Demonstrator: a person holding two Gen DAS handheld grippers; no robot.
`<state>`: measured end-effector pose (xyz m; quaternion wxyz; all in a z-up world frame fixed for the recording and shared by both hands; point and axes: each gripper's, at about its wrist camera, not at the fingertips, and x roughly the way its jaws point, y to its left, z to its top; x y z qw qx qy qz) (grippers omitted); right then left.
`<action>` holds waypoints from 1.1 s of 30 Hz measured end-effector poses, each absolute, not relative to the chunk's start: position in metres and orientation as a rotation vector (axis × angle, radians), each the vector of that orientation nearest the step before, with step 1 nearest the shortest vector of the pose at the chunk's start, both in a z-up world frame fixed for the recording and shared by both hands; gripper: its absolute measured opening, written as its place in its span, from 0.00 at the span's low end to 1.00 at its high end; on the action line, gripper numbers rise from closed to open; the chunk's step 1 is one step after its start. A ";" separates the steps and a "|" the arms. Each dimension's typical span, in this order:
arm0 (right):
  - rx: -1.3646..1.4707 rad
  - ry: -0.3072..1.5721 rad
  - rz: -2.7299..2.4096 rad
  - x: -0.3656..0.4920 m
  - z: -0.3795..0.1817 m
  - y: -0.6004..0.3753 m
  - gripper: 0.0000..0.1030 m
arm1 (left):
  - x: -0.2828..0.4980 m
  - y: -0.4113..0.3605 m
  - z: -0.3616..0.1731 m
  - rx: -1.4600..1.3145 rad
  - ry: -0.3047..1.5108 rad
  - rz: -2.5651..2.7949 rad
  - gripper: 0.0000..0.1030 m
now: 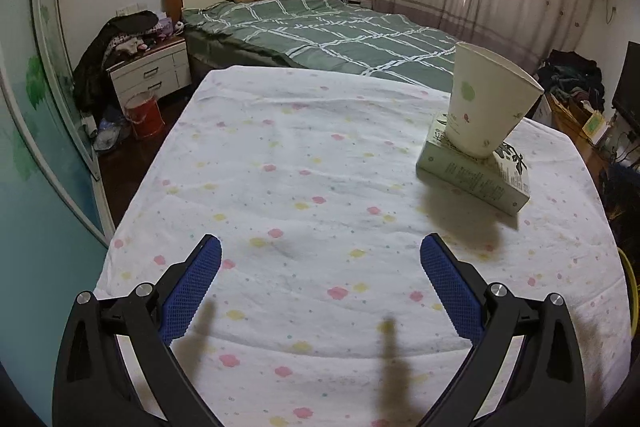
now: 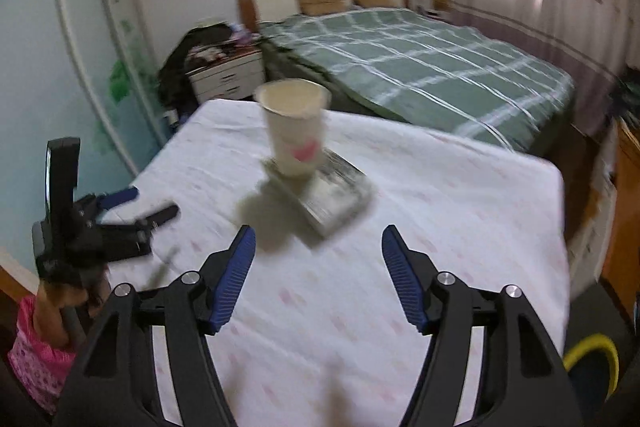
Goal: Collect trash
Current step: 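Grasp the paper cup off the book with the right tool, then carry the paper cup with the right tool over the bin and release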
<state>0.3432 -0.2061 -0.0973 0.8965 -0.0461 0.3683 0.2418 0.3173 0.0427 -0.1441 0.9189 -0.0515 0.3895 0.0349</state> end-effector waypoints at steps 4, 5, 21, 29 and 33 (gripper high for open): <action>-0.138 0.749 0.520 0.376 -0.103 -0.169 0.65 | 0.318 0.042 -0.146 -0.115 0.811 0.062 0.95; -0.140 0.753 0.516 0.386 -0.105 -0.163 0.65 | 0.317 0.042 -0.145 -0.119 0.813 0.060 0.95; -0.077 0.783 0.463 0.453 -0.127 -0.130 0.52 | 0.317 0.032 -0.147 -0.125 0.826 0.017 0.95; -0.026 0.725 0.347 0.460 -0.111 -0.176 0.49 | 0.316 0.030 -0.147 -0.120 0.822 0.018 0.95; -0.025 0.720 0.235 0.474 -0.115 -0.203 0.49 | 0.316 0.029 -0.145 -0.113 0.812 0.020 0.95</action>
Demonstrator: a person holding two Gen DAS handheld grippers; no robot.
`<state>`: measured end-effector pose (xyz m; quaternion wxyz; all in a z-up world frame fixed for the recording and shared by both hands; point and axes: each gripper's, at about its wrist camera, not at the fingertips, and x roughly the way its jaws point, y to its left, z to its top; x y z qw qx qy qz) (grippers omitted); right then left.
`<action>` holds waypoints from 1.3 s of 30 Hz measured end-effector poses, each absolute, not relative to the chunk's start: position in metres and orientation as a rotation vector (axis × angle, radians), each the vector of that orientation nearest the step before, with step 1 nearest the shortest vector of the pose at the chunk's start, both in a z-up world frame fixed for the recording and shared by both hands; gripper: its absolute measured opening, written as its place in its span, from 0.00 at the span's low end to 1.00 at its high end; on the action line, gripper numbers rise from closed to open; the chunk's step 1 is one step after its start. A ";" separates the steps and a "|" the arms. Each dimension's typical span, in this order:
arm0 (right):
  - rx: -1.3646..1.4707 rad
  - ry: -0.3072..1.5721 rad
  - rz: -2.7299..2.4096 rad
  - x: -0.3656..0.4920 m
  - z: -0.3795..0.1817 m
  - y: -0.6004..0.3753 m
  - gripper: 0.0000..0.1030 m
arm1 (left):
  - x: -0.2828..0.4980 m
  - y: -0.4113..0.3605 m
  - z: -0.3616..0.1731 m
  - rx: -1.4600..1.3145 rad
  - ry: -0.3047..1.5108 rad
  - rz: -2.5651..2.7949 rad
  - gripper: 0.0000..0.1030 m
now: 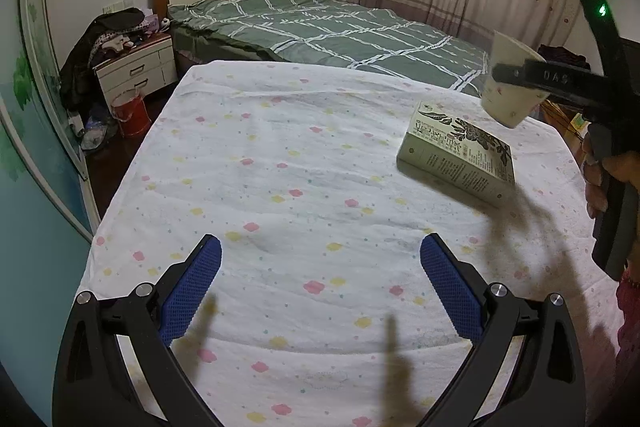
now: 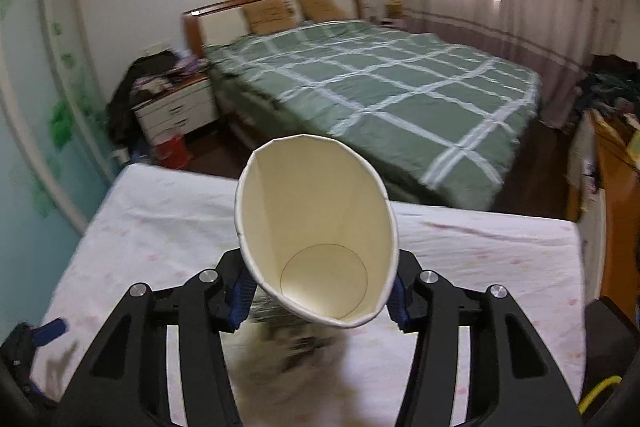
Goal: Collect trash
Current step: 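Carry the paper cup with the right tool over the bin and release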
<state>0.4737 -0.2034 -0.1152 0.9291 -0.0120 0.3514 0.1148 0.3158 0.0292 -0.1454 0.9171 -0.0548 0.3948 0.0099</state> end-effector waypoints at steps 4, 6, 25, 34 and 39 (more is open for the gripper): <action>-0.050 0.746 0.195 0.479 -0.131 -0.208 0.49 | 0.314 0.027 -0.141 -0.100 0.787 0.024 0.95; -0.050 0.763 0.189 0.480 -0.139 -0.209 0.49 | 0.312 0.027 -0.137 -0.094 0.766 0.027 0.95; 0.019 0.815 0.476 0.332 -0.125 -0.184 0.49 | 0.304 0.036 -0.124 -0.094 0.690 0.073 0.95; 0.150 0.719 0.331 0.250 -0.100 -0.306 0.49 | 0.307 -0.002 -0.129 0.003 0.738 -0.064 0.95; 0.187 0.722 0.106 0.207 -0.109 -0.409 0.49 | 0.303 -0.026 -0.114 0.026 0.745 -0.105 0.95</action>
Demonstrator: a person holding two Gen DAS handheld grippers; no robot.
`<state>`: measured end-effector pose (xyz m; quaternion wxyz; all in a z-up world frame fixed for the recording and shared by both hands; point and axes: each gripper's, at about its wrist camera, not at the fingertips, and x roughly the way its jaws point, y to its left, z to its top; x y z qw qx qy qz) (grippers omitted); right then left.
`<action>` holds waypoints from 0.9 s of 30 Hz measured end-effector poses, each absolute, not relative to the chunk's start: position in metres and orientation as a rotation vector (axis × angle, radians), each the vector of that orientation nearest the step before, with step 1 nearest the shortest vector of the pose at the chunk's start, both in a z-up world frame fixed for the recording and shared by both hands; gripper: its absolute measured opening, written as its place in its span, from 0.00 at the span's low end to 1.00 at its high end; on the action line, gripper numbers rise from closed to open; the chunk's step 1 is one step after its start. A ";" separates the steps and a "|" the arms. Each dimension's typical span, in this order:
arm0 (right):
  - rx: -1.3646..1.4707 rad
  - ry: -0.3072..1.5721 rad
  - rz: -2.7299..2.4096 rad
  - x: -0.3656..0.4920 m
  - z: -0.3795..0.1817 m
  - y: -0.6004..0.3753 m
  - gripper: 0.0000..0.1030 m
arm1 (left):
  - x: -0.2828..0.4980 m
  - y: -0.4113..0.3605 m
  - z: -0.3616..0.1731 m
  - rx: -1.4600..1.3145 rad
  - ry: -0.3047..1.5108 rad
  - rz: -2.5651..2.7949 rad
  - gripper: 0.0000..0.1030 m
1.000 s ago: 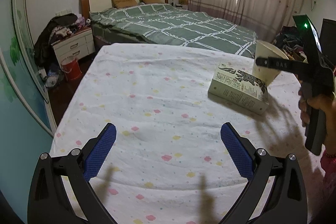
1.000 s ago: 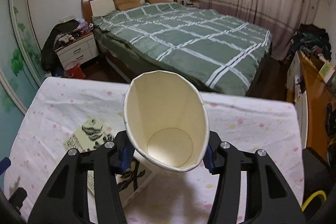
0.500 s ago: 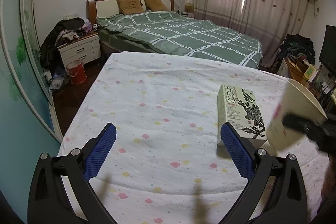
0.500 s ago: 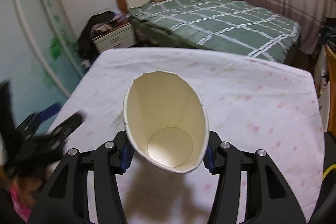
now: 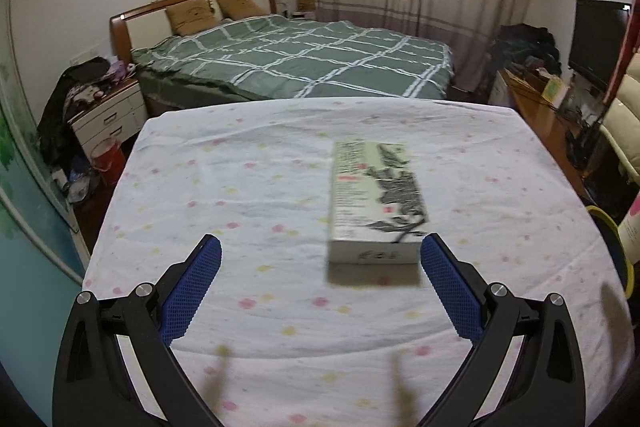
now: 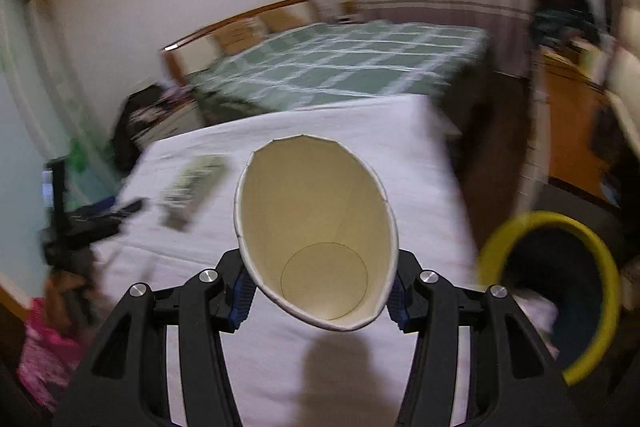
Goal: Collect trash
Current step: 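Carry the paper cup with the right tool over the bin and release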
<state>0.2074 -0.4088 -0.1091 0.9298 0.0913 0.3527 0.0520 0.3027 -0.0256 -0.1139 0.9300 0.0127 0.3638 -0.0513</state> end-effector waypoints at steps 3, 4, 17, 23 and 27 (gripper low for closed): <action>0.214 0.747 -0.003 0.190 -0.123 -0.457 0.49 | 0.302 -0.038 -0.105 0.029 0.754 -0.123 0.95; 0.224 0.760 -0.043 0.185 -0.130 -0.474 0.50 | 0.303 -0.041 -0.103 0.028 0.759 -0.126 0.95; 0.295 0.850 -0.236 0.199 -0.202 -0.568 0.54 | 0.311 -0.081 -0.098 0.102 0.795 -0.112 0.95; 0.306 0.828 -0.252 0.194 -0.206 -0.577 0.69 | 0.321 -0.090 -0.104 0.147 0.819 -0.096 0.95; 0.310 0.822 -0.250 0.189 -0.202 -0.578 0.69 | 0.338 -0.093 -0.110 0.157 0.842 -0.079 0.95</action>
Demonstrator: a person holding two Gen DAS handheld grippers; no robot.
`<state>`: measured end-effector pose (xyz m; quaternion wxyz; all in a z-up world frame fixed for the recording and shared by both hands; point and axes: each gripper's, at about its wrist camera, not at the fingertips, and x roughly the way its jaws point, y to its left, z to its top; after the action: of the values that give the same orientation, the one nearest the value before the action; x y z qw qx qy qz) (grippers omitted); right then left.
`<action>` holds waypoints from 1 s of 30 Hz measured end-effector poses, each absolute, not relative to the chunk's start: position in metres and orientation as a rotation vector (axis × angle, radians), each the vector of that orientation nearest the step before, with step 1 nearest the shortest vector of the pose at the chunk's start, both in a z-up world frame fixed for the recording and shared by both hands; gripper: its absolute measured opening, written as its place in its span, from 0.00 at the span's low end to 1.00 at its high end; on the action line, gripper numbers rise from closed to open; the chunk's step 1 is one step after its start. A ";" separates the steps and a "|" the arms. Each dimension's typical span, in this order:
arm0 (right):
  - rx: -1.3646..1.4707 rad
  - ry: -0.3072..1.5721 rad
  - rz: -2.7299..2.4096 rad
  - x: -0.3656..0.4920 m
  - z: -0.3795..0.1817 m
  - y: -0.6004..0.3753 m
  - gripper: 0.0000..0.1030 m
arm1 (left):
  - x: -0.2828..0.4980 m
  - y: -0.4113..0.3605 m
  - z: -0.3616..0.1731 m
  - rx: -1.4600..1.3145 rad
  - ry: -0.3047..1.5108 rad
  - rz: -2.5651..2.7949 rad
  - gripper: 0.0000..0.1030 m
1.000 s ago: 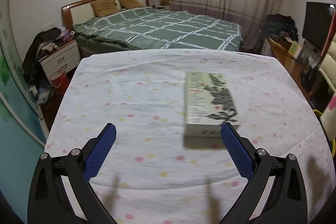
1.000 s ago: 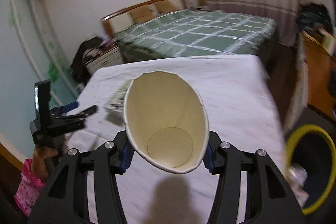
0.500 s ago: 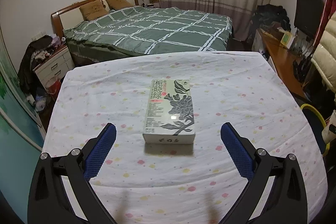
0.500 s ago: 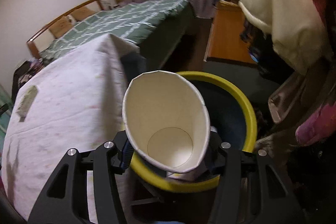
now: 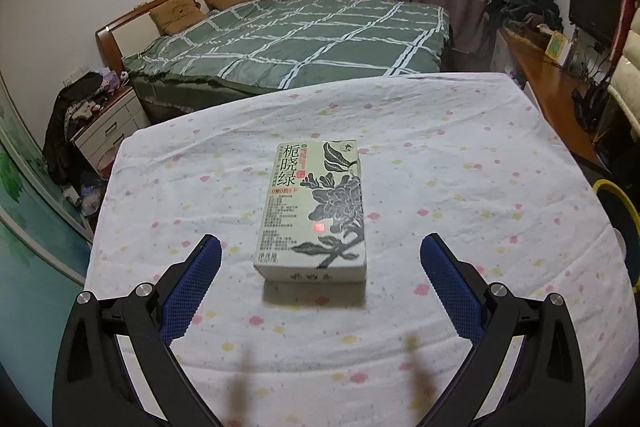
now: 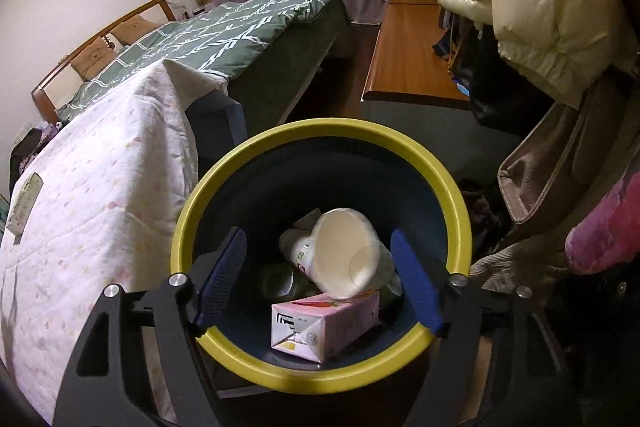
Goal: Collect trash
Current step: 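Carry the paper cup with the right tool over the bin and release, then grasp the green-and-white book with the left tool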
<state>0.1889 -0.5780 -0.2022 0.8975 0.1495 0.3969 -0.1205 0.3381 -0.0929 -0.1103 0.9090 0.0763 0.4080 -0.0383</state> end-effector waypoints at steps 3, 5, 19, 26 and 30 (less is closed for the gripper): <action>0.307 0.806 -0.245 0.185 -0.197 -0.575 0.69 | 0.355 -0.096 -0.117 0.163 0.868 -0.076 0.95; 0.304 0.799 -0.239 0.185 -0.193 -0.573 0.69 | 0.368 -0.100 -0.122 0.180 0.888 -0.072 0.95; 0.283 0.798 -0.198 0.193 -0.187 -0.559 0.69 | 0.430 -0.102 -0.152 0.178 1.021 -0.053 0.95; 0.277 0.806 -0.189 0.196 -0.187 -0.557 0.69 | 0.443 -0.102 -0.164 0.167 1.057 -0.049 0.95; 0.278 0.811 -0.185 0.198 -0.188 -0.556 0.69 | 0.447 -0.098 -0.166 0.145 1.065 -0.056 0.95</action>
<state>0.1980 -0.5557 -0.1882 0.9053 0.1347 0.3927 -0.0897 0.4469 -0.0981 -0.1661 0.8586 0.0691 0.5072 -0.0265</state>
